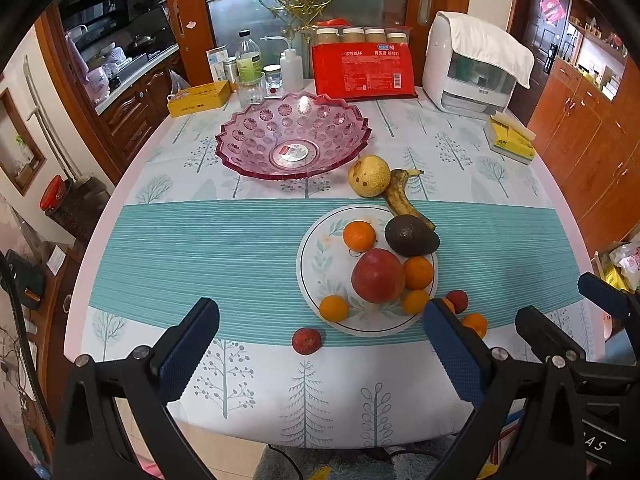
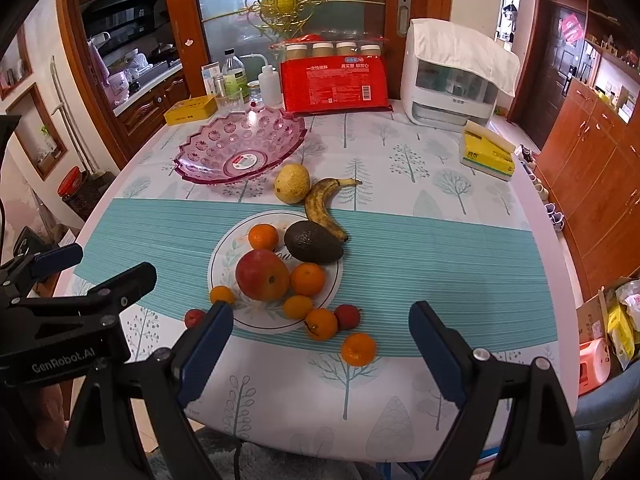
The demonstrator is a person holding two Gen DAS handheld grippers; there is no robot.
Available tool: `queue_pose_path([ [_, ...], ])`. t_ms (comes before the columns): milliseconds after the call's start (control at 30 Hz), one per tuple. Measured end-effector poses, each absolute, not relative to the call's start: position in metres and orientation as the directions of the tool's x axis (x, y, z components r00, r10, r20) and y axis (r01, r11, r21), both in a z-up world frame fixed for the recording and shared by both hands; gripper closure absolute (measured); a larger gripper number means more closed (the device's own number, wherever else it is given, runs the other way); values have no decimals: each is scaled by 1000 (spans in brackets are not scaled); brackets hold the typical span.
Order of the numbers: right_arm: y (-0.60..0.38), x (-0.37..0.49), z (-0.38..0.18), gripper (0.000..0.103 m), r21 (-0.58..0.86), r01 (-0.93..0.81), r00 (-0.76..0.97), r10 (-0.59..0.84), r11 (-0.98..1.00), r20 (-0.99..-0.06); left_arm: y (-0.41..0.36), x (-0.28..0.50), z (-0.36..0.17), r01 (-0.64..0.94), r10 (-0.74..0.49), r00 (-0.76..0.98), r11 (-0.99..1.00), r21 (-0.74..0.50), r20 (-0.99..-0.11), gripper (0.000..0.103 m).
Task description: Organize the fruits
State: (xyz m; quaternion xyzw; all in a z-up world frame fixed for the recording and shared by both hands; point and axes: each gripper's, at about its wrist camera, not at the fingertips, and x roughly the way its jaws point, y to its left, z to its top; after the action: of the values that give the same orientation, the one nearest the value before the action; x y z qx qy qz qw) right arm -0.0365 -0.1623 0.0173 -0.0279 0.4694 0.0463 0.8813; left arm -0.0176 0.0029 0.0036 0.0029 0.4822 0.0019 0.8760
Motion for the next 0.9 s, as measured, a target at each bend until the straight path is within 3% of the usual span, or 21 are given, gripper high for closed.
queue_pose_path([
  [900,-174,-38,21,13,23,-151,557,104,988,-824,-5,-28,6,-41,37,520,999,18,-853,3],
])
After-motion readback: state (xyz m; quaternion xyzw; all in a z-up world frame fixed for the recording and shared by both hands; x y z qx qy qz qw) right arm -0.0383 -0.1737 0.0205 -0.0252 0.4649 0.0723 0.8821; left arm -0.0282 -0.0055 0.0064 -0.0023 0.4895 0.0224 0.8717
